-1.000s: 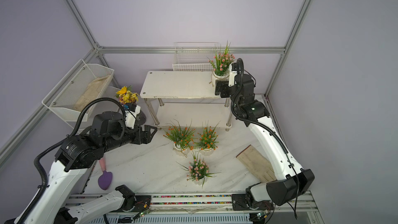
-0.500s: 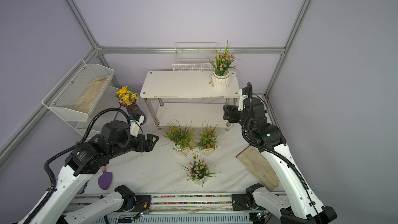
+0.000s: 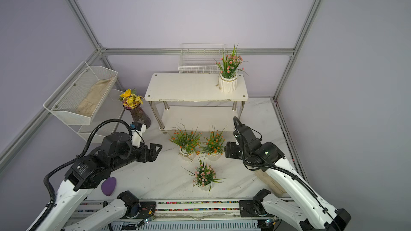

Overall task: Place the baby's breath potted plants on the rack by color
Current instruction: Pick up the baby's breath potted plant from the center of the board.

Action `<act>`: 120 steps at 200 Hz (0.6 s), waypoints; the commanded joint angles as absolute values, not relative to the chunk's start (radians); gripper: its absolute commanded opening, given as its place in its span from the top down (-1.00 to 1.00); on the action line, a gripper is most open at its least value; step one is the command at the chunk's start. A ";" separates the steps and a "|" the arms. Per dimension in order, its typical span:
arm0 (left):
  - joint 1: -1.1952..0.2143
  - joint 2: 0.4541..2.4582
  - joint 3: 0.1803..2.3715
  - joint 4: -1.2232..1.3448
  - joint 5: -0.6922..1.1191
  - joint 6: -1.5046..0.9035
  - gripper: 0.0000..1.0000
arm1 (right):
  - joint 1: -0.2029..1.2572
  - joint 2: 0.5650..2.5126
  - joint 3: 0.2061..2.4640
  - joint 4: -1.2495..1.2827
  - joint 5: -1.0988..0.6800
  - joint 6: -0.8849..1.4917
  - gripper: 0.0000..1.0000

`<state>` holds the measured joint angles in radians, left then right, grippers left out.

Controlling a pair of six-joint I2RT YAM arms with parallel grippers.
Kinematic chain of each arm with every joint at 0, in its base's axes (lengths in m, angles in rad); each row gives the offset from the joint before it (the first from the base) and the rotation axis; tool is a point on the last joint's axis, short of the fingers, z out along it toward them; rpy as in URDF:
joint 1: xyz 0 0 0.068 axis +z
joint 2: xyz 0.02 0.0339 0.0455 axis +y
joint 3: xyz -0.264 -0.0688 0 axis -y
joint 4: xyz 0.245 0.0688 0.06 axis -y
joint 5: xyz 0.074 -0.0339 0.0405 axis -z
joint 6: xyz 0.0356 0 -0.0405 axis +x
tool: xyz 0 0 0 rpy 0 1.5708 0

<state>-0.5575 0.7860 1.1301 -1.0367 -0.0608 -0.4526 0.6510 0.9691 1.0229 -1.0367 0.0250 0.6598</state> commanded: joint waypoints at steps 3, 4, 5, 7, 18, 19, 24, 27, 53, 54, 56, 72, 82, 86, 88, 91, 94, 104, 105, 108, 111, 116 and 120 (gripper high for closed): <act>-0.554 0.783 1.110 -1.001 -0.071 -0.454 -0.86 | 0.773 0.982 0.961 -1.054 0.027 0.836 -0.25; -0.554 0.782 1.110 -1.001 -0.070 -0.454 -0.86 | 0.780 0.982 0.958 -1.050 0.026 0.840 -0.25; -0.554 0.781 1.110 -1.001 -0.069 -0.454 -0.87 | 0.786 0.982 0.955 -1.047 0.026 0.843 -0.24; -0.553 0.780 1.109 -1.001 -0.067 -0.454 -0.86 | 0.796 0.981 0.946 -1.039 0.027 0.852 -0.24; -0.554 0.768 1.105 -1.002 -0.066 -0.454 -0.87 | 0.856 0.981 0.907 -1.010 0.038 0.902 -0.23; -0.554 0.767 1.105 -1.003 -0.066 -0.455 -0.87 | 0.860 0.981 0.902 -1.008 0.038 0.906 -0.23; -0.553 0.761 1.103 -1.004 -0.068 -0.456 -0.87 | 0.881 0.979 0.882 -0.990 0.041 0.925 -0.22; -0.553 0.759 1.103 -1.005 -0.071 -0.457 -0.87 | 0.891 0.978 0.870 -0.980 0.041 0.934 -0.22; -0.553 0.737 1.093 -1.010 -0.074 -0.465 -0.88 | 0.932 0.959 0.784 -0.895 0.035 0.978 -0.16; -0.554 0.737 1.092 -1.011 -0.074 -0.466 -0.88 | 0.932 0.959 0.780 -0.892 0.033 0.979 -0.15; -0.554 0.738 1.092 -1.011 -0.074 -0.465 -0.88 | 0.935 0.958 0.774 -0.883 0.030 0.982 -0.14; -0.554 0.734 1.092 -1.016 -0.068 -0.469 -0.88 | 0.946 0.964 0.730 -0.832 0.017 0.997 -0.09; -0.554 0.732 1.092 -1.017 -0.065 -0.471 -0.88 | 0.957 0.972 0.715 -0.807 0.013 1.005 -0.07; -0.554 0.730 1.093 -1.018 -0.063 -0.472 -0.88 | 0.961 0.976 0.711 -0.797 0.012 1.006 -0.06; -0.553 0.730 1.093 -1.018 -0.063 -0.472 -0.88 | 0.964 0.978 0.711 -0.792 0.012 1.006 -0.06; -0.553 0.728 1.094 -1.020 -0.063 -0.474 -0.88 | 0.967 0.982 0.710 -0.786 0.013 1.008 -0.06; -0.553 0.727 1.095 -1.019 -0.063 -0.474 -0.88 | 0.971 0.985 0.710 -0.783 0.013 1.009 -0.06; -0.553 0.725 1.094 -1.021 -0.061 -0.475 -0.88 | 0.984 0.994 0.712 -0.765 0.016 1.009 -0.05; -0.553 0.725 1.095 -1.021 -0.061 -0.475 -0.88 | 0.986 0.996 0.713 -0.765 0.016 1.009 -0.05; -0.554 0.725 1.094 -1.023 -0.061 -0.476 -0.88 | 0.988 0.999 0.715 -0.764 0.017 1.009 -0.04; -0.554 0.724 1.092 -1.023 -0.061 -0.476 -0.88 | 0.989 1.003 0.716 -0.762 0.018 1.009 -0.04; -0.553 0.724 1.092 -1.023 -0.060 -0.477 -0.88 | 0.993 1.009 0.719 -0.759 0.019 1.010 -0.04; -0.554 0.724 1.091 -1.023 -0.060 -0.477 -0.89 | 0.997 1.014 0.721 -0.756 0.019 1.010 -0.03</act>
<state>-0.5575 0.7319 1.1137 -1.0355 -0.0601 -0.4549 0.9760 0.9955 0.7116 -0.8330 0.0135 0.9646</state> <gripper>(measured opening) 0.942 0.521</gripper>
